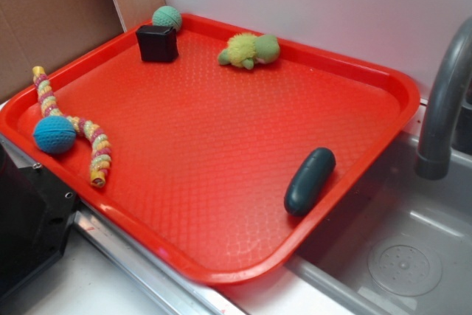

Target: Grab the green ball.

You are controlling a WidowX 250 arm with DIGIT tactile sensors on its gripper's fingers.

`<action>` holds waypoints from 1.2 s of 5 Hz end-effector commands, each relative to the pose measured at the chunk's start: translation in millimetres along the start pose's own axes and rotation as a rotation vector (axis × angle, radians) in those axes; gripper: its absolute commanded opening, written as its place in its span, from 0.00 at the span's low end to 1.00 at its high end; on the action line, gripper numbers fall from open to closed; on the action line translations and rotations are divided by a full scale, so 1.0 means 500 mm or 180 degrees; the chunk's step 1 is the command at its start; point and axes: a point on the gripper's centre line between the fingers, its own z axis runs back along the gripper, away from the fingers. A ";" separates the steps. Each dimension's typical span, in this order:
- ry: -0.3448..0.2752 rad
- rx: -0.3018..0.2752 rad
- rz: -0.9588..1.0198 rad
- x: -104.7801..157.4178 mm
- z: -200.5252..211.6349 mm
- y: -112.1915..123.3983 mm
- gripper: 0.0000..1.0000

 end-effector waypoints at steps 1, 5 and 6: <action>-0.0377 -0.0036 0.0966 0.168 -0.125 0.088 1.00; -0.0709 0.0382 0.1288 0.302 -0.181 0.190 1.00; -0.0709 0.0382 0.1288 0.302 -0.181 0.190 1.00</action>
